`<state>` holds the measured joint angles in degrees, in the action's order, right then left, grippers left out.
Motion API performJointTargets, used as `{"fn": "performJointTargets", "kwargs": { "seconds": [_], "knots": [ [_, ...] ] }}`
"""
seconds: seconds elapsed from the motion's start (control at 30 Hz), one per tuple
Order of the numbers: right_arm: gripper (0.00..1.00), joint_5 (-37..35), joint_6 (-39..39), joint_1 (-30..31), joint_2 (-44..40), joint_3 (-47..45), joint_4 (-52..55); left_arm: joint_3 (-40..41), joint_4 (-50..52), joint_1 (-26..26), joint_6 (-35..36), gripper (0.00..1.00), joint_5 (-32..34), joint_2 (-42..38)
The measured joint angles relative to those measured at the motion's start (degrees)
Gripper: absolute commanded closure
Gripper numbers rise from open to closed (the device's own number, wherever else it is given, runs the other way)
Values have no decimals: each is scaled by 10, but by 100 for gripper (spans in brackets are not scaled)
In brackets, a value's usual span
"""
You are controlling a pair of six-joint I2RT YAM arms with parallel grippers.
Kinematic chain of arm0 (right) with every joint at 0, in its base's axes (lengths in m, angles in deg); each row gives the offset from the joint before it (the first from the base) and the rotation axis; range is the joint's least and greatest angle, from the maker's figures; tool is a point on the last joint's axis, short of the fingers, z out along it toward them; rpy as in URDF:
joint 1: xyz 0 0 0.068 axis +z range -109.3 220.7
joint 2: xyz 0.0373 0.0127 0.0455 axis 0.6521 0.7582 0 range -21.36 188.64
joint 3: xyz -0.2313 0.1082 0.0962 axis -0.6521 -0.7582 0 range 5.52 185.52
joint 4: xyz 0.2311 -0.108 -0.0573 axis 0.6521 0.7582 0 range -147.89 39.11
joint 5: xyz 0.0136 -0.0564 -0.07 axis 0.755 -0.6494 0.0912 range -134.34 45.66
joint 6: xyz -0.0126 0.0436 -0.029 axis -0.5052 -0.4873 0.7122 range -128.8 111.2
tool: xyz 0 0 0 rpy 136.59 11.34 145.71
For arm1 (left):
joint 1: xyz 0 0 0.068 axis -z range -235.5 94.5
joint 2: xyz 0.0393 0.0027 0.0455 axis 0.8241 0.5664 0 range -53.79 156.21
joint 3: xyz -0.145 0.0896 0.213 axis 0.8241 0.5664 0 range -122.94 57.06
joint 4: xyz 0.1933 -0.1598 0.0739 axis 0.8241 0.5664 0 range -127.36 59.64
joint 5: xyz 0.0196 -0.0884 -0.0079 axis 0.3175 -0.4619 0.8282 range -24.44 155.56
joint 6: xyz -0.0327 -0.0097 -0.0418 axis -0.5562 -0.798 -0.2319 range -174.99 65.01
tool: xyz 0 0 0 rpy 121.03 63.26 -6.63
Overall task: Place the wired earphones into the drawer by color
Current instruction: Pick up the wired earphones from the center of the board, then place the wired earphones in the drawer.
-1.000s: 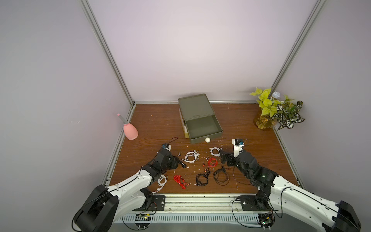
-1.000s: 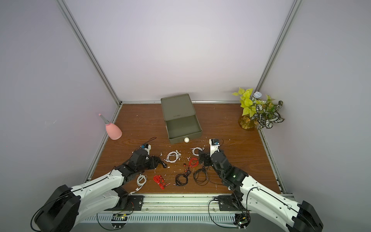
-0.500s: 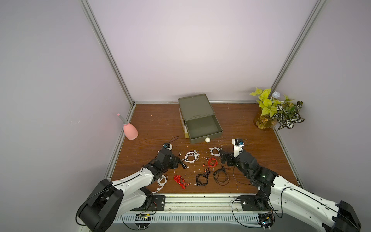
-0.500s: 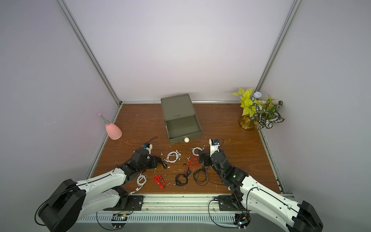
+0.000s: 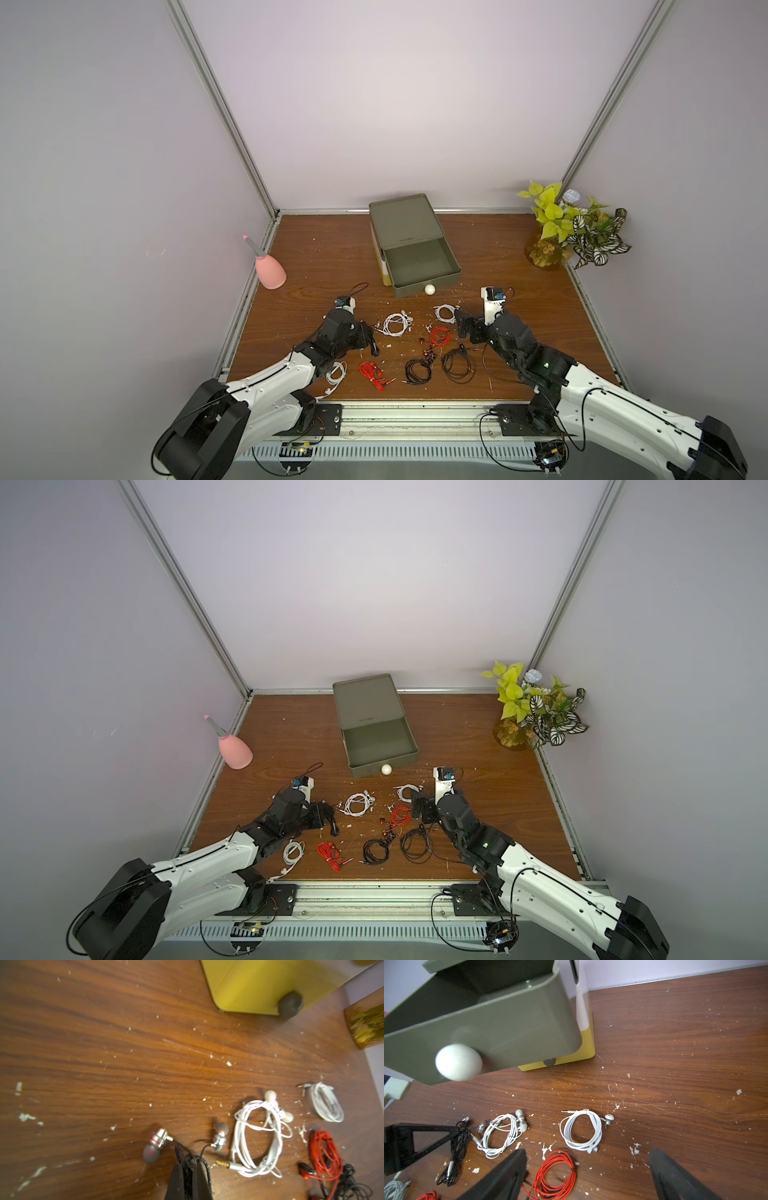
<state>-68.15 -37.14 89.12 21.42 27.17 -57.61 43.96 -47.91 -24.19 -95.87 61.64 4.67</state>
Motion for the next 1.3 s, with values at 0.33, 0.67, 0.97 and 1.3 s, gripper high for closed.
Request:
{"fn": "performJointTargets", "kwargs": {
  "seconds": [0.33, 0.67, 0.97, 1.3],
  "knots": [
    [1, 0, 0, 0, -2, 0, 0, -12, 50, 0, 6, 100, 19, -110],
    [2, -4, 0, 0, -8, -1, -1, -122, 125, 0, 42, 100, 37, -156],
    [2, -5, 0, 0, -29, -10, 0, -239, 156, 0, 86, 100, 52, -159],
    [2, -14, 0, 0, -43, -10, 0, -345, 112, 1, 142, 100, 20, -62]
  ]
}}
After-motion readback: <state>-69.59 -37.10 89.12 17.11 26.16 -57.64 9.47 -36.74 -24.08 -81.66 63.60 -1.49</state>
